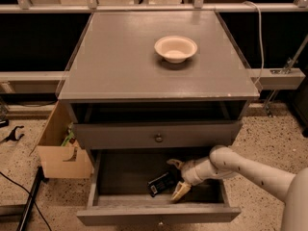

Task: Pick rxbar blueberry from middle drawer and place on counter

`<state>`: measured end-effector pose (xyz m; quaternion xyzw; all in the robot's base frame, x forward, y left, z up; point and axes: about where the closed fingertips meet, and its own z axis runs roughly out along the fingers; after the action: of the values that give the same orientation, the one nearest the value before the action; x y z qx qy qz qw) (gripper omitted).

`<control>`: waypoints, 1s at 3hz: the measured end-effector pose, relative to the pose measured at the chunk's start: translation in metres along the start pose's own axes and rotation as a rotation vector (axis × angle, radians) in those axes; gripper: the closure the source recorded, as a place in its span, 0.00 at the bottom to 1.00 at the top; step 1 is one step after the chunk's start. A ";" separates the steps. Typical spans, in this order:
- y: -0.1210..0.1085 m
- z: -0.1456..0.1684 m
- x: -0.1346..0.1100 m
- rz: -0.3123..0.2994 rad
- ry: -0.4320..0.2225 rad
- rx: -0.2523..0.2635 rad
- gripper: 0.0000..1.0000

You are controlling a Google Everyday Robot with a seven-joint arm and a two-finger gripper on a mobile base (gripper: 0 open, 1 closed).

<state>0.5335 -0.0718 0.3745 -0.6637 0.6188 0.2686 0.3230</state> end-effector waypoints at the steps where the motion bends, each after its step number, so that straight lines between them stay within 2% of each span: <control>1: 0.001 0.005 0.001 -0.010 0.000 0.011 0.12; 2: 0.001 0.009 0.001 0.005 0.011 0.016 0.13; 3: 0.001 0.011 0.000 0.028 0.026 0.018 0.23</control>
Offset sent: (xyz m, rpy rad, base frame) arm 0.0017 0.0054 -0.0064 -0.0257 -0.0033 -0.0418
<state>0.5332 -0.0638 0.3673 -0.6556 0.6346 0.2586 0.3171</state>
